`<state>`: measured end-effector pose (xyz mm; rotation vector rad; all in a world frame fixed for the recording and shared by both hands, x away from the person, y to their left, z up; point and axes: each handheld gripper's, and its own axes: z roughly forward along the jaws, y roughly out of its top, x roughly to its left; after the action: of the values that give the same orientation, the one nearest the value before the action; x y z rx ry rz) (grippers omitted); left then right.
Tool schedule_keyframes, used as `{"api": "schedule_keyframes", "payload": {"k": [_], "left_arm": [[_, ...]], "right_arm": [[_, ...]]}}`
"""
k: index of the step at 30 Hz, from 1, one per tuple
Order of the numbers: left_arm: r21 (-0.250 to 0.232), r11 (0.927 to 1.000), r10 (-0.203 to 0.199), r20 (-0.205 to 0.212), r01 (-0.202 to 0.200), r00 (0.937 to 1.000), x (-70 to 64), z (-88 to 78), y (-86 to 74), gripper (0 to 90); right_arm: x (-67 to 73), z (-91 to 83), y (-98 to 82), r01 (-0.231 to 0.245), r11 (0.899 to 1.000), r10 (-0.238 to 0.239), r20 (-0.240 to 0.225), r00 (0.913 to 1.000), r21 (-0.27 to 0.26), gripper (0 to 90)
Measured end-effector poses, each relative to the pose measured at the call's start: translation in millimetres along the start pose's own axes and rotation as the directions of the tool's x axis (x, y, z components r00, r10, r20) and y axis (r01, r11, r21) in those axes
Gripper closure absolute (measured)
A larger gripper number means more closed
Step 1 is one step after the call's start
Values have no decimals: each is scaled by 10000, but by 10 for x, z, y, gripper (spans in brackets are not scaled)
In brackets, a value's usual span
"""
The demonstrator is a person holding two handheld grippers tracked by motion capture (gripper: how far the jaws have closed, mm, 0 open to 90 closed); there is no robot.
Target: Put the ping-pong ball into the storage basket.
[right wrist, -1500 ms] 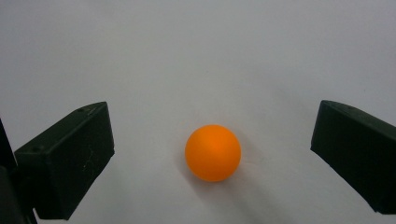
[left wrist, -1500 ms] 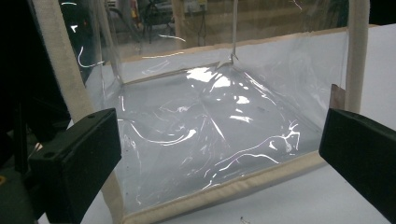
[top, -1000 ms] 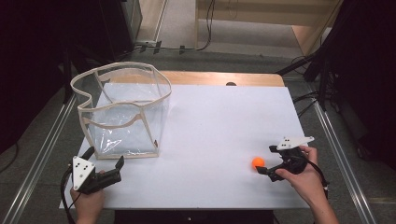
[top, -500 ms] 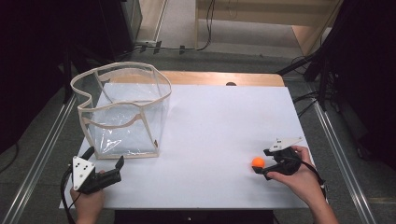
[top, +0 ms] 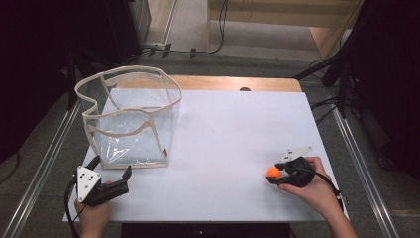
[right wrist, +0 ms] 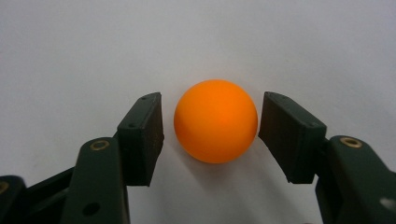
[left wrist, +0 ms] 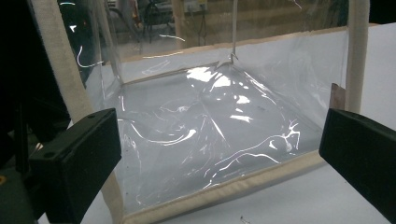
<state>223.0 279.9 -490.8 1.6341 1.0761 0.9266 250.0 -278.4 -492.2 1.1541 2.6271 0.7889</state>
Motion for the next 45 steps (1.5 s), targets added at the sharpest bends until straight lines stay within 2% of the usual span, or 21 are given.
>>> {"api": "schedule_keyframes", "payload": {"k": [7,21,45], "left_arm": [[-5,10000,2,7,-2,10000,2,0,0,0],[20,10000,19,-8,-19,10000,-3,1,0,0],[14,10000,27,-4,-27,10000,-4,0,0,0]], "right_arm": [[14,48,6,248,9992,-252,139,9996,304,475],[2,26,60,175,9993,-181,173,9997,343,480],[40,-13,422,483,9986,-479,-191,9987,206,480]]}}
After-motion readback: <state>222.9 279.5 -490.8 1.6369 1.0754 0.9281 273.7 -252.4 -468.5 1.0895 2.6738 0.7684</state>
